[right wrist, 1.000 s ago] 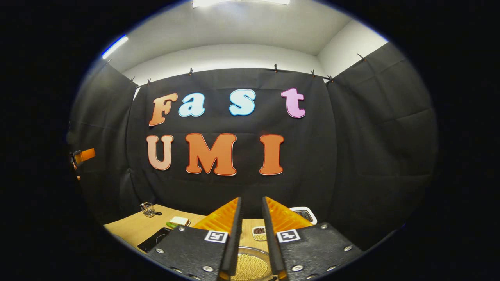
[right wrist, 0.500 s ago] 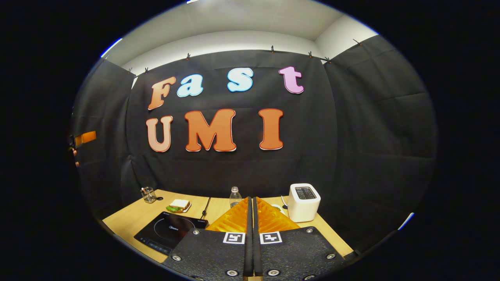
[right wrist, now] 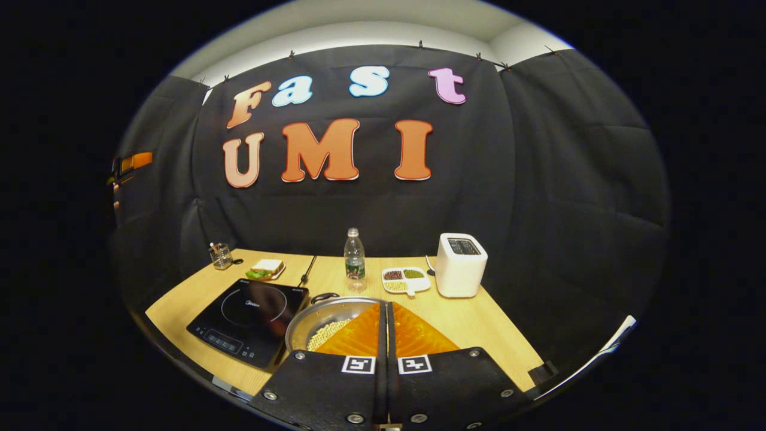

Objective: First push the handle of the pot to place it horizontally, then grasp the pot with both hands and set it on the induction cooktop.

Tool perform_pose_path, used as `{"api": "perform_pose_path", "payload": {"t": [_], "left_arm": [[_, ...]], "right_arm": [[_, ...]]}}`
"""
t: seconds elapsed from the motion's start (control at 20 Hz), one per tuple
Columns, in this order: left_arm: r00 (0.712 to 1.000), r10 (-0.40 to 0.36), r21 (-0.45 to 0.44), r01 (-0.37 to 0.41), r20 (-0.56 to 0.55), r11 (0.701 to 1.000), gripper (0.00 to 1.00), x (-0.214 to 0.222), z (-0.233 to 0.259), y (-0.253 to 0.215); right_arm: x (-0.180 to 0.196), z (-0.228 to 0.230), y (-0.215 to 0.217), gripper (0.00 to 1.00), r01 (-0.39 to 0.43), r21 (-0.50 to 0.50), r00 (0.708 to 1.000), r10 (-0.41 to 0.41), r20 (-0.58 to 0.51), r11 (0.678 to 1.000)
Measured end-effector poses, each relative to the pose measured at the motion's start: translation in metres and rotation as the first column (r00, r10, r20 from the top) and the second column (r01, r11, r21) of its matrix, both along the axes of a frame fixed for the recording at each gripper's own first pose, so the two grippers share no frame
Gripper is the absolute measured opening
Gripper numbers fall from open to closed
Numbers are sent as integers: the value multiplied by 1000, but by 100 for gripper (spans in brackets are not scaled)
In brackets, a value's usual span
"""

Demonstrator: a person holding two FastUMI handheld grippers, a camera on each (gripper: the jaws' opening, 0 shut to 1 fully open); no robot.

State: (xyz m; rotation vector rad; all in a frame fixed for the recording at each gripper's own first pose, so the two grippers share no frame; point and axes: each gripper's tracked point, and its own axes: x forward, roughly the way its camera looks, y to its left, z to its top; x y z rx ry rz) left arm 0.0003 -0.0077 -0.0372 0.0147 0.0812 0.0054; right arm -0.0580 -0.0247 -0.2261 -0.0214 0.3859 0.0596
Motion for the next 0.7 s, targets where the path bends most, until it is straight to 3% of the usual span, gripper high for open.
{"api": "perform_pose_path", "payload": {"t": [0.7], "left_arm": [[1000, 12, 16, -12, -10, 1000, 99, -2, -5, 0]], "right_arm": [[-46, -82, -16, 0, 23, -1, 986, -22, -168, 1000]]}}
